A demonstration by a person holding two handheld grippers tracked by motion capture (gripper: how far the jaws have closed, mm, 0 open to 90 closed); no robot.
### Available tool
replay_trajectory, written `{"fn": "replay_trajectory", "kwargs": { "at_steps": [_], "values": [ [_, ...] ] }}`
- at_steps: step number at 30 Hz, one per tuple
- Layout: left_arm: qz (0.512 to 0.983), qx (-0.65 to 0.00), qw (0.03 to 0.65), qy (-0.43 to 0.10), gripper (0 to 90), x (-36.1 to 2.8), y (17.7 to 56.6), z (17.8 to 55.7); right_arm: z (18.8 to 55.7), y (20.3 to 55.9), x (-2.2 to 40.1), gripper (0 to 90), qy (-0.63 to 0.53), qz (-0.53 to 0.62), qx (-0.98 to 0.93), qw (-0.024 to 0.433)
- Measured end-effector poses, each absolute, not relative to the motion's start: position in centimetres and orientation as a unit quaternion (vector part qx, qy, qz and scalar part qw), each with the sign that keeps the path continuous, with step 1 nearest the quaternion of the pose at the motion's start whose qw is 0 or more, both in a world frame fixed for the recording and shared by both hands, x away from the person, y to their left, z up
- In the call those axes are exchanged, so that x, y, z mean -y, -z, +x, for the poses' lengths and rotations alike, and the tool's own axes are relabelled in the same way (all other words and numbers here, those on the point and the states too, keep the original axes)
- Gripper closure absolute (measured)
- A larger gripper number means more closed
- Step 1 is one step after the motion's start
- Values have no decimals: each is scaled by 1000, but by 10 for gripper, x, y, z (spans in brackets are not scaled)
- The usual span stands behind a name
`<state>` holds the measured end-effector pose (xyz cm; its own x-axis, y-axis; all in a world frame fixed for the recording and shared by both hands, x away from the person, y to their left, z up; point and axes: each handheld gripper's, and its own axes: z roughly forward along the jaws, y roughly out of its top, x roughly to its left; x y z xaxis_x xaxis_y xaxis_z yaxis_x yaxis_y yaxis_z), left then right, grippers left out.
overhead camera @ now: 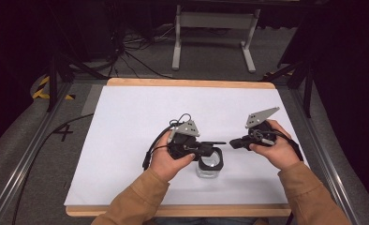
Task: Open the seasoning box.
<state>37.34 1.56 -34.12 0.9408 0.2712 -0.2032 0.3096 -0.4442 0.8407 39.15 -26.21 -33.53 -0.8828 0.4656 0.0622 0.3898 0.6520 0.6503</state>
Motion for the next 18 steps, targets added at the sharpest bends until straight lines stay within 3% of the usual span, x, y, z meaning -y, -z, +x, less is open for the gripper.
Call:
{"fn": "replay_trajectory", "kwargs": {
  "at_steps": [10, 18],
  "values": [
    [813, -218, 540, 19, 774, -16, 340, 392, 369, 368, 265, 900, -386, 235, -891, 43],
    [810, -249, 531, -2, 780, -13, 344, 397, 359, 386, 257, 900, -391, 226, -892, 21]
  ]
}}
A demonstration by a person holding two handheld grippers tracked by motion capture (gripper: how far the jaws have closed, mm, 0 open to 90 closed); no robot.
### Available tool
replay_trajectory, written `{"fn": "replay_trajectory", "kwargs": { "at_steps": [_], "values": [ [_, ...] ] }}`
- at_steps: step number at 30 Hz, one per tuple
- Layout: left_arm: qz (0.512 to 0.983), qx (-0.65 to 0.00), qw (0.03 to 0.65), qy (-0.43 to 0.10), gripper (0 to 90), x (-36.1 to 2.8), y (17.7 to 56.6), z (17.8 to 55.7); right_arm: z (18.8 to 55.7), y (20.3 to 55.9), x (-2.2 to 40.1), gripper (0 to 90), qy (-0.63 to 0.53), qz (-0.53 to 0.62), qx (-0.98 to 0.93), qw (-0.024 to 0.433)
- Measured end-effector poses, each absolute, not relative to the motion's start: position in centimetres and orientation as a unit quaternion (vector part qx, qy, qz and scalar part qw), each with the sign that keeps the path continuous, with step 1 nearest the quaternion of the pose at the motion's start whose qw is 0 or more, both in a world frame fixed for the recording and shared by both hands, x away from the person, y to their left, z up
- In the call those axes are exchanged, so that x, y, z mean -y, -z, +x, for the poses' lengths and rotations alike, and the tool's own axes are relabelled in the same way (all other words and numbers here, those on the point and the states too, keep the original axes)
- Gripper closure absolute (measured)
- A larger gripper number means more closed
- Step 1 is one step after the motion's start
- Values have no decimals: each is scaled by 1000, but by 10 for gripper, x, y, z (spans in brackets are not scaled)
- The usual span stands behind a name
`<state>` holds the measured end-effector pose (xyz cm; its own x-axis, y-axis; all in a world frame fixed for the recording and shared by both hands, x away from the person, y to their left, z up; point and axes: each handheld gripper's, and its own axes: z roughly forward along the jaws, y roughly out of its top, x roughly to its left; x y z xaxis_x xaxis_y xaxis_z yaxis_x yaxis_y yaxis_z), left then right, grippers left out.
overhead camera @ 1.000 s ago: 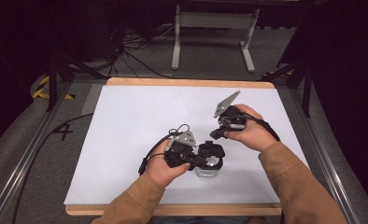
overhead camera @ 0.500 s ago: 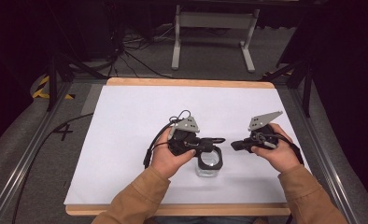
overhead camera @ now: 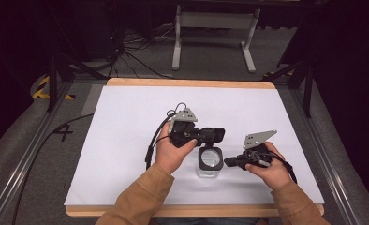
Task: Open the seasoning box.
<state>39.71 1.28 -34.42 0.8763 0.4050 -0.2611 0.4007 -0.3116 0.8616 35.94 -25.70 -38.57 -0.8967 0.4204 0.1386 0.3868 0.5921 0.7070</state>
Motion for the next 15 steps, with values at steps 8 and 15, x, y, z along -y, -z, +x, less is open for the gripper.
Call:
{"fn": "replay_trajectory", "kwargs": {
  "at_steps": [8, 15],
  "values": [
    [812, -250, 527, 6, 762, -14, 346, 397, 357, 389, 262, 900, -395, 228, -890, 19],
    [820, -230, 523, -11, 689, -32, 332, 376, 355, 384, 274, 900, -410, 235, -881, 26]
  ]
}}
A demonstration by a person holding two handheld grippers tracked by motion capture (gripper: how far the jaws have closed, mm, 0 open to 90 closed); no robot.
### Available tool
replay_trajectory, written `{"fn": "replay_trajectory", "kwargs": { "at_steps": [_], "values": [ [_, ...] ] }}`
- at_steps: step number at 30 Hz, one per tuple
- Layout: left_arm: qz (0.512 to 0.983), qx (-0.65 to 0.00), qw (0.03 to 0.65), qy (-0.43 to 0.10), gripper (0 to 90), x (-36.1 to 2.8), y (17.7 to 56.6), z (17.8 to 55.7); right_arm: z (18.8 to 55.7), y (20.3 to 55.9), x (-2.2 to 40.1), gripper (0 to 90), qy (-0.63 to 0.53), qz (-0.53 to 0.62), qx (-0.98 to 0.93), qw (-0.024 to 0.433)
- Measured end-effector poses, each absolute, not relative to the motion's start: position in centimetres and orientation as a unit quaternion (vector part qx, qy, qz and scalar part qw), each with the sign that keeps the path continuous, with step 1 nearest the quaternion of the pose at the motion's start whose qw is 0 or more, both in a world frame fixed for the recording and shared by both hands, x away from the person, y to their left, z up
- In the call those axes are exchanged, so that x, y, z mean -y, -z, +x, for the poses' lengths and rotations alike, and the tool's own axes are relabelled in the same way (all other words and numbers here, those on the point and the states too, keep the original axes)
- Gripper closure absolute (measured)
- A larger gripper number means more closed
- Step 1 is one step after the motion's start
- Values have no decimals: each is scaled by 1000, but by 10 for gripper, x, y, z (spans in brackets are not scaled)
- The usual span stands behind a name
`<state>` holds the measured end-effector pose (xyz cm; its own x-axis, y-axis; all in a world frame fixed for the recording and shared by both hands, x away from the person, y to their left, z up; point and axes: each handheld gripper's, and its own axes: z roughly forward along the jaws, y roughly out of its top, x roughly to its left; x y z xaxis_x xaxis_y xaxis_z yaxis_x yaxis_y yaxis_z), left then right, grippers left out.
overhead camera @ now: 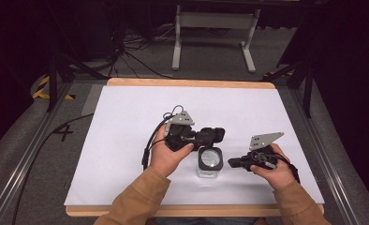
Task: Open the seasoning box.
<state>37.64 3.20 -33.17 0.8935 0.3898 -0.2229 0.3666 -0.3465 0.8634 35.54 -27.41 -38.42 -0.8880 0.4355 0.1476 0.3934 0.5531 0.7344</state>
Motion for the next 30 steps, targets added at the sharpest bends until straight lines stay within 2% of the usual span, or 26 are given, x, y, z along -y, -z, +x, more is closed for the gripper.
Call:
{"fn": "replay_trajectory", "kwargs": {
  "at_steps": [4, 5, 7, 12, 17, 20, 23, 30],
  "values": [
    [823, -238, 514, -39, 624, -50, 327, 369, 357, 381, 284, 870, -420, 249, -872, 31],
    [826, -251, 501, -58, 612, -62, 327, 367, 359, 379, 291, 818, -424, 262, -866, 42],
    [828, -259, 493, -64, 602, -71, 328, 365, 359, 379, 293, 801, -425, 265, -864, 47],
    [842, -268, 459, -99, 555, -104, 332, 355, 363, 372, 308, 655, -432, 294, -849, 79],
    [834, -308, 447, -95, 482, -143, 343, 359, 364, 369, 322, 545, -429, 314, -838, 120],
    [839, -327, 421, -108, 468, -154, 353, 363, 364, 369, 330, 515, -417, 327, -838, 132],
    [849, -337, 397, -83, 451, -163, 367, 370, 365, 372, 339, 495, -404, 338, -837, 145],
    [849, -347, 388, -85, 412, -179, 392, 380, 372, 391, 355, 490, -381, 379, -829, 156]
  ]
}}
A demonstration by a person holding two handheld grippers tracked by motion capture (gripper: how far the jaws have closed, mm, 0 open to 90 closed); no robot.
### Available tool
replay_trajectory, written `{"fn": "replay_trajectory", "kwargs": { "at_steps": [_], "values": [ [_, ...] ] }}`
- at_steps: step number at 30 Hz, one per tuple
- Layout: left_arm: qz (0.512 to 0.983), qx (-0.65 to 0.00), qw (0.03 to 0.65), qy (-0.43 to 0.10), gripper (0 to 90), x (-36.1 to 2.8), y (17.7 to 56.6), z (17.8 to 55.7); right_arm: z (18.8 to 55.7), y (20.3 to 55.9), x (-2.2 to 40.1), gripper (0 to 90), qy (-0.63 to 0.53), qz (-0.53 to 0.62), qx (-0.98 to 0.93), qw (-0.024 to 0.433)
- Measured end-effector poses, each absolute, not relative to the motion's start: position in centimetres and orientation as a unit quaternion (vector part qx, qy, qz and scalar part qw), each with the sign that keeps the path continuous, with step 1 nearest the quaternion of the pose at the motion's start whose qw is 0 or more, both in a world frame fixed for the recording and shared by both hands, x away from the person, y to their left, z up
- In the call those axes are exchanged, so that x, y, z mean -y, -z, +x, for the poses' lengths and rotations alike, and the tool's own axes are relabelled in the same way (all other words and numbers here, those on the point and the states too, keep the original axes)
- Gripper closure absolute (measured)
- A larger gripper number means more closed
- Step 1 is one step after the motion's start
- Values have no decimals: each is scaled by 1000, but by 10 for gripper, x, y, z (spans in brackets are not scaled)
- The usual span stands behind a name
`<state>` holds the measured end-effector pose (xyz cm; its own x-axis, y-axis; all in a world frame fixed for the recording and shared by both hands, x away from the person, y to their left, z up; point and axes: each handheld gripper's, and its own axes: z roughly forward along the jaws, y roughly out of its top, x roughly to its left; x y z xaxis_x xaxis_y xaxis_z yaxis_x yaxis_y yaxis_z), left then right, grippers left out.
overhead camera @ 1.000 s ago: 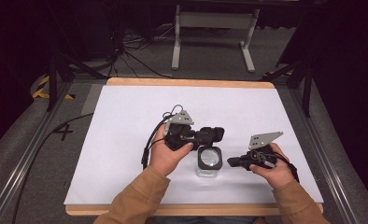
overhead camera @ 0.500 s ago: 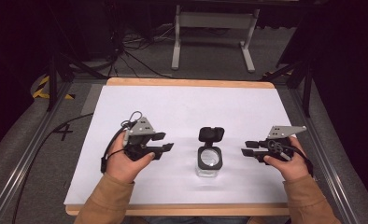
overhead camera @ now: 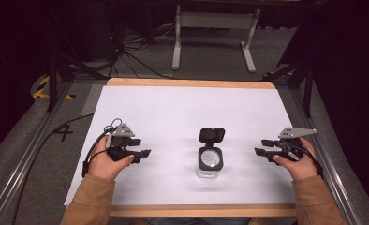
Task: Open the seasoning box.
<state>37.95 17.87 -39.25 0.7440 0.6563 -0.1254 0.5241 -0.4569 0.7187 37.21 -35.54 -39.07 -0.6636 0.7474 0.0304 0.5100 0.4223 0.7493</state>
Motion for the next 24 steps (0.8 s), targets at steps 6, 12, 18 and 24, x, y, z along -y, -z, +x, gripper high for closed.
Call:
{"fn": "replay_trajectory", "kwargs": {
  "at_steps": [6, 12, 18, 24],
  "values": [
    [845, -350, 394, -95, 380, -184, 409, 387, 379, 408, 363, 490, -375, 398, -821, 165],
    [843, -346, 396, -111, 378, -183, 425, 392, 384, 420, 367, 479, -382, 409, -809, 179],
    [849, -341, 385, -119, 366, -177, 431, 393, 386, 430, 364, 469, -382, 413, -806, 185],
    [850, -353, 377, -104, 364, -170, 435, 396, 385, 433, 362, 458, -377, 409, -809, 191]
  ]
}}
